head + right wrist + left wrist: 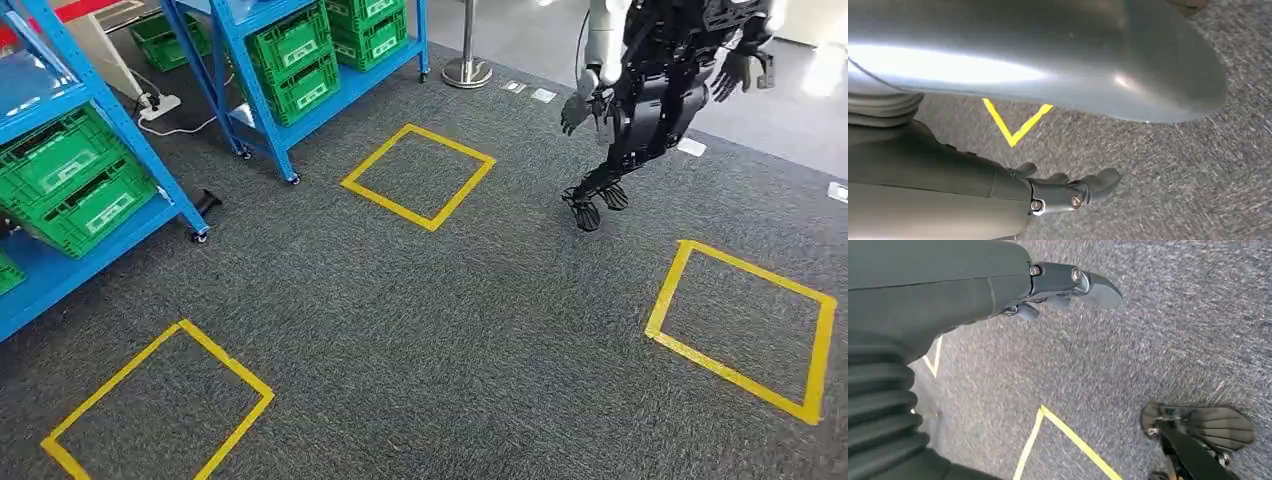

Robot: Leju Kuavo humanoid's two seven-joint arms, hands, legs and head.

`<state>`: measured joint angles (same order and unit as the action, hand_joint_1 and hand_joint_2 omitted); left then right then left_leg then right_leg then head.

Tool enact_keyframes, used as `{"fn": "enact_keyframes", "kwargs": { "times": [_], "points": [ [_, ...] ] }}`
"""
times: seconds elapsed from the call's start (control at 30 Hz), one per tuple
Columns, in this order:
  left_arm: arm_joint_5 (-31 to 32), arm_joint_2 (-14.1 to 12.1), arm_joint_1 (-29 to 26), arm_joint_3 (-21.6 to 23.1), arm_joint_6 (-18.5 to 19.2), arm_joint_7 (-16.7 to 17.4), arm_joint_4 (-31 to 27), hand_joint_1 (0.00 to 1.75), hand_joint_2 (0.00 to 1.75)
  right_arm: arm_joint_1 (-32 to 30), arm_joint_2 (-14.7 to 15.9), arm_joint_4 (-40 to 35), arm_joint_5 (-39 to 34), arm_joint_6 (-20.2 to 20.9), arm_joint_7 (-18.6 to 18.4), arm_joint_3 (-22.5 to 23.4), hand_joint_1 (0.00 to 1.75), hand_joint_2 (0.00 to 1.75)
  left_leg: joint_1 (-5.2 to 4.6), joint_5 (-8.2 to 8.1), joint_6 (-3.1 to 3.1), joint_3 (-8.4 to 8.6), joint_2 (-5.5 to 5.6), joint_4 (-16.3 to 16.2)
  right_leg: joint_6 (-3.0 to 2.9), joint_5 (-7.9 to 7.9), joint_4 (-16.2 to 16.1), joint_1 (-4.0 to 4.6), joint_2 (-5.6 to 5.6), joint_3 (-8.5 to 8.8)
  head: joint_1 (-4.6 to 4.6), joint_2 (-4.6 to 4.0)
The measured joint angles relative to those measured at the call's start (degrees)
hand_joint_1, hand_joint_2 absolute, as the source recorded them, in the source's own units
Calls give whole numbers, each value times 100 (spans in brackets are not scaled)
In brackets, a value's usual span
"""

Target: Take the parts from the cabinet and place them on the table.

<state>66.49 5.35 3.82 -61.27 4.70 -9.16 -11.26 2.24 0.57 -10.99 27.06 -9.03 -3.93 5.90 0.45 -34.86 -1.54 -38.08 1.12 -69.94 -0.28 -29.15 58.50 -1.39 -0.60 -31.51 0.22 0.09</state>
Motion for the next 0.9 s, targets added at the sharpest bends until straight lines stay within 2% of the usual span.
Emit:
{"fn": "enact_keyframes", "kwargs": {
  "times": [0.03,0.07,0.1,0.13,0.17,0.2,0.23,0.27,0.37,0.4,0.43,0.47,0.5,0.53,0.57,0.6,0.63,0.67,0.7,0.73,0.77,0.87,0.9],
  "points": [
    [6,0,10,0,0,4,0,0,175,-19,0,0,-11,19,-17,0,0,0,5,-159,-15,-182,-32,-393,-7,-7,1,10,-93,0,2,0],
    [28,2,8,0,0,11,0,0,175,-22,0,0,-22,35,-24,0,0,0,10,-206,-28,-290,-47,-633,-13,-13,5,17,-184,-2,-2,0],
    [50,2,-7,0,0,20,0,0,175,-18,0,0,-26,37,-24,0,0,0,14,-100,-33,-243,-60,-572,-14,-17,5,18,-258,4,0,0],
    [63,2,-17,0,0,24,0,0,175,-12,0,0,-28,42,-24,0,0,0,15,93,-31,-90,-84,-286,-3,-26,8,18,-323,13,-2,0],
    [85,2,-16,0,0,24,-2,0,175,-9,-4,0,-31,50,-26,0,0,0,14,333,-20,151,-139,164,12,-36,10,17,-390,31,-6,0],
    [90,0,-7,0,0,24,-4,0,175,-8,-9,0,-31,57,-31,0,0,0,11,555,-1,437,-267,700,38,-54,13,16,-464,57,-7,0],
    [90,4,10,0,2,24,-4,0,175,-12,-11,0,-31,53,-26,0,0,0,-22,535,39,585,-572,1040,74,-77,17,48,-523,76,-15,0],
    [92,4,27,0,4,22,-4,0,175,-9,-11,0,-30,46,-20,0,0,0,-41,558,101,579,-503,1051,112,-104,35,72,-570,82,-5,0],
    [96,9,2,0,7,20,-4,0,175,46,-11,-2,-28,35,41,2,0,0,-68,558,194,527,-322,1042,208,-92,-6,60,-714,141,17,0],
    [98,13,6,0,7,20,-4,0,175,56,-9,-4,-26,37,57,2,0,0,-12,603,254,604,-252,1098,266,-133,15,39,-675,157,18,0],
    [98,20,12,0,13,7,-4,0,175,68,-11,-4,-24,48,76,2,0,0,-11,609,264,601,-213,1109,291,-212,119,25,-421,140,37,0],
    [103,17,31,0,13,0,-9,0,175,66,-11,-4,-22,55,81,4,0,0,-2,626,299,591,-164,1108,299,-432,454,21,-167,-16,61,0],
    [105,22,55,0,13,-20,-9,0,175,62,-4,-4,-26,61,79,7,0,0,-4,635,315,578,-83,1108,308,-697,974,20,-31,-266,72,0],
    [109,31,64,0,15,-37,-9,0,175,49,7,-2,-28,87,77,9,0,0,-8,635,316,572,2,1105,312,-881,1458,29,17,-509,77,0],
    [114,31,62,0,15,-42,-9,0,175,40,7,-2,-28,94,81,9,0,0,-10,635,316,570,65,1101,312,-927,1695,36,27,-641,83,0],
    [116,31,56,0,15,-44,-9,0,175,35,7,-2,-28,94,81,9,0,0,-10,635,315,573,146,1095,307,-846,1749,37,31,-701,85,0],
    [122,33,47,0,15,-46,-9,0,175,40,7,-2,-24,94,79,9,0,0,-10,635,313,574,222,1084,293,-635,1527,33,38,-634,87,0],
    [142,42,44,0,15,-46,-7,0,175,47,7,-2,-22,94,79,9,0,0,-8,634,309,575,290,1076,280,-388,1153,30,54,-478,90,0],
    [151,50,51,0,15,-59,-7,0,175,54,9,-2,-22,90,68,11,0,0,-3,631,285,576,375,1063,269,-90,592,22,143,-223,92,0],
    [153,59,57,0,15,-63,-7,0,175,58,11,-2,-22,83,57,13,0,0,5,628,257,564,437,1050,247,5,160,-1,416,-40,101,0],
    [155,59,75,0,15,-68,-9,0,175,60,11,-2,-22,85,53,18,0,0,-37,614,208,529,493,1011,232,-74,49,-1,565,2,103,0],
    [162,59,59,0,15,-81,-9,0,175,81,11,-2,-26,72,35,30,0,0,6,688,81,486,685,1095,132,-54,70,44,372,-6,96,0],
    [166,46,43,0,15,-81,-11,0,175,84,7,-2,-26,68,37,37,0,0,0,688,42,462,720,1091,73,-19,25,-10,282,3,96,0]
  ]
}}
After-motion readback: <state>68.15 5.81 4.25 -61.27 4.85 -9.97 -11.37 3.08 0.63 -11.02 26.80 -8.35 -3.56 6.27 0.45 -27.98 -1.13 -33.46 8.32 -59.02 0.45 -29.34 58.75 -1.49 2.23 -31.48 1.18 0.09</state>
